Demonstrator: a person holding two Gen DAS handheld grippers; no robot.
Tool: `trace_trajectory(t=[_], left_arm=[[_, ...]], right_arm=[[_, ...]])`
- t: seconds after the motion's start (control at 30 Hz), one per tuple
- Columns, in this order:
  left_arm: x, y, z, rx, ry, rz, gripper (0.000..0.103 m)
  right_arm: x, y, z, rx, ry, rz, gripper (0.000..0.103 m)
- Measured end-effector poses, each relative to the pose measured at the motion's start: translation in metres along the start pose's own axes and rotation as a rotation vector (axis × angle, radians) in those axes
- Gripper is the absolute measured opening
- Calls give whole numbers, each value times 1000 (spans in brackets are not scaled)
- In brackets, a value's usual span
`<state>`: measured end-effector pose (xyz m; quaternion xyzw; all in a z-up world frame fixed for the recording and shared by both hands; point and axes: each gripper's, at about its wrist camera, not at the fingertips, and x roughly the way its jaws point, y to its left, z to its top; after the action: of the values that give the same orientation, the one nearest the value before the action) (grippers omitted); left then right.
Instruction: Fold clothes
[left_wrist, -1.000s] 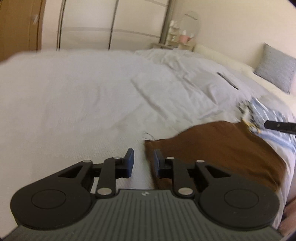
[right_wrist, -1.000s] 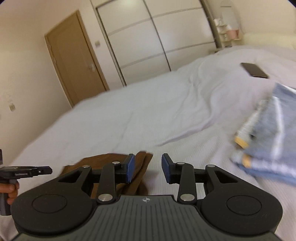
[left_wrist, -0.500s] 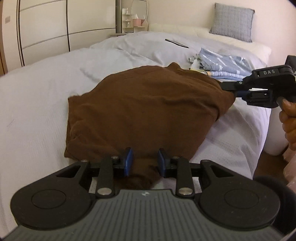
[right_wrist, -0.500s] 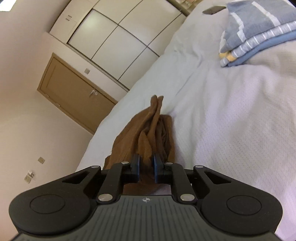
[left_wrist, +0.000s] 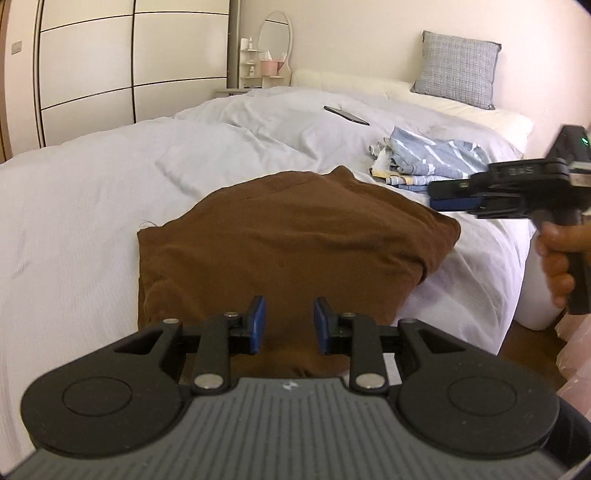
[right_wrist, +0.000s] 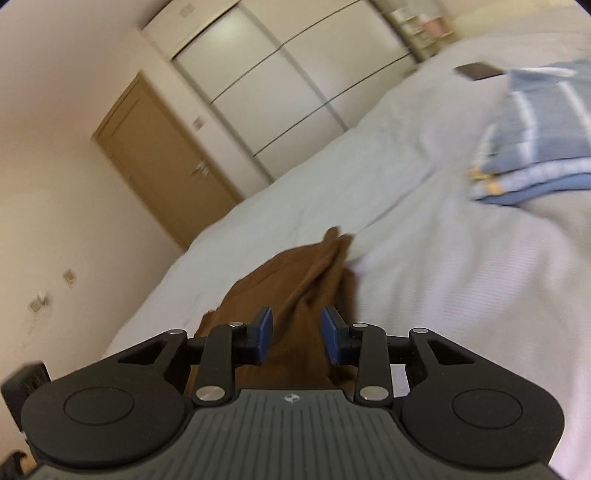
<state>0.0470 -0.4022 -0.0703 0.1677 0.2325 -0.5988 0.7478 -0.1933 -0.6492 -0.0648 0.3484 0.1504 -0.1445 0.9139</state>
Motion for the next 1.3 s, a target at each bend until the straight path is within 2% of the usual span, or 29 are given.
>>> trace_trajectory(t=[0.07,0.13,0.27,0.33,0.43,0.57,0.63,0.67,0.73,0.83,0.93,0.97,1.03,1.1,1.13,1.17,1.23,1.27,1.3], left_arm=[[7,2,-1,4,14,13,24],[12,3,-4,1,33,16,24],[15,5,-14,-10,44,11,24],[16,6,-15,-16,50,12,24],[19,6,-17,-11,63,17,24],[8,1,-13,0,46,36,24],[-2,-4,-8,14,14,36,23],[-6,-8,-6,25,-3,32,23],[-8,-15,-2,42,-26,18,23],[2,-27,0,58,-30,-16,24],[25,-23,-5,29,34,-11,24],[26,-18,-7,24,39,-3,23],[23,-8,-11,14,46,20,23],[13,-4,-14,48,47,61,23],[6,-3,-16,74,49,85,23],[1,-7,-18,112,44,101,23],[-11,-15,-20,190,35,134,27],[-15,-24,-22,249,21,137,30],[-18,-36,-23,313,7,130,35]], right_arm=[[14,2,3,-20,43,0,34],[21,1,7,-44,61,-21,1],[13,-11,8,8,-3,-49,1],[14,-13,5,6,-5,-111,1],[5,-22,3,62,-8,-148,2],[-21,6,2,-68,-40,-103,11],[-29,28,-1,-179,-60,-82,22],[-32,39,-7,-226,-57,-62,25],[-27,60,-22,-306,-16,-10,27],[-6,71,-39,-336,50,37,25],[7,41,-31,-184,29,-15,21],[6,34,-26,-185,28,-60,21],[-3,35,-22,-276,42,-117,23],[-14,44,-22,-410,57,-174,36],[-18,52,-23,-491,65,-199,51],[-21,61,-27,-583,71,-217,57],[-23,83,-44,-808,105,-231,75],[-19,91,-53,-901,125,-226,82],[-14,100,-63,-1011,151,-217,83]])
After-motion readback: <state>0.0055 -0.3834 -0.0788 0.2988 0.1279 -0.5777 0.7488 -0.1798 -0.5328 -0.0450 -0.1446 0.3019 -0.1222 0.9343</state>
